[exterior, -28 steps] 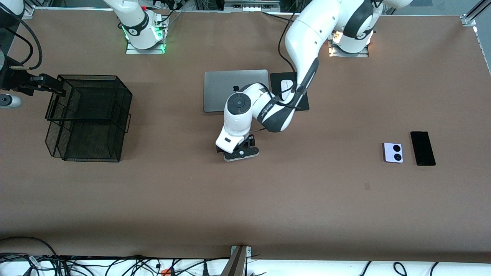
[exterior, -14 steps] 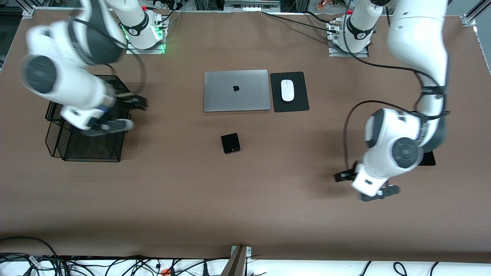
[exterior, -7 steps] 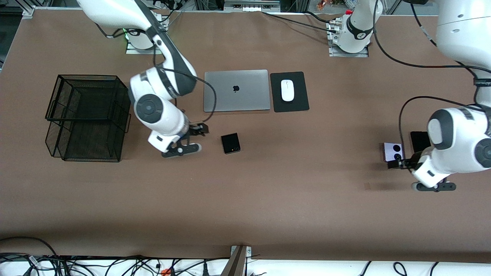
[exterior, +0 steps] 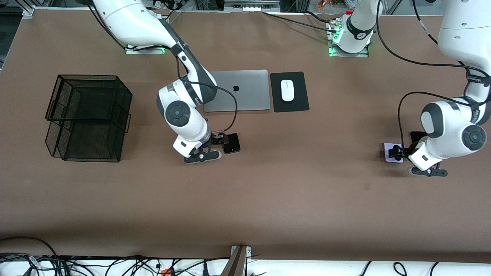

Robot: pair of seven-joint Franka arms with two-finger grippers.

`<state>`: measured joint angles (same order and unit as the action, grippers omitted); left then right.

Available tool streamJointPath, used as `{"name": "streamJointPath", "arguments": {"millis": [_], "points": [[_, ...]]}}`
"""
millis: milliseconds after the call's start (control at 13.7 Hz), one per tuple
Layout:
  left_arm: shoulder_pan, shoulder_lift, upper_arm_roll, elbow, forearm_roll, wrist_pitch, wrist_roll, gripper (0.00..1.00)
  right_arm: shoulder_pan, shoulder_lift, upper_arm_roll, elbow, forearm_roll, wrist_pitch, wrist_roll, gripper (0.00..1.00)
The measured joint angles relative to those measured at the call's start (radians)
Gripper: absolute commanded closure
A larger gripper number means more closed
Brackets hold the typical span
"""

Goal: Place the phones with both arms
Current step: 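Grasp the black phone and the white phone with the right and left grippers, then carry the black phone to the organizer while the left gripper carries the white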

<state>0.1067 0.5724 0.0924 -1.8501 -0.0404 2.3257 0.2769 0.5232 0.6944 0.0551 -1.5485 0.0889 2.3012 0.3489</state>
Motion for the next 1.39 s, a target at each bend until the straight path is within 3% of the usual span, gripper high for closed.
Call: {"name": "streamJointPath", "arguments": {"millis": [293,513,1245,1318,1391], "points": [[0.0,-0.004,-0.003,-0.046,0.0,0.01,0.004,0.0,0.082,0.044,-0.001,0.0,-0.009,0.029,0.079,0.0],[0.0,-0.003,-0.005,-0.067,0.0,0.026,0.004,0.0,0.142,0.089,-0.024,-0.002,-0.099,0.065,0.172,0.0],[0.001,0.015,-0.005,-0.085,0.0,0.067,0.004,0.0,0.174,0.124,-0.035,-0.003,-0.172,0.122,0.174,0.0],[0.001,0.018,-0.005,-0.085,0.0,0.068,0.004,0.0,0.174,0.135,-0.035,-0.003,-0.182,0.139,0.174,0.08],[0.002,0.021,-0.005,-0.085,0.0,0.069,0.004,0.0,0.174,0.137,-0.035,-0.003,-0.185,0.144,0.174,0.31]]}}
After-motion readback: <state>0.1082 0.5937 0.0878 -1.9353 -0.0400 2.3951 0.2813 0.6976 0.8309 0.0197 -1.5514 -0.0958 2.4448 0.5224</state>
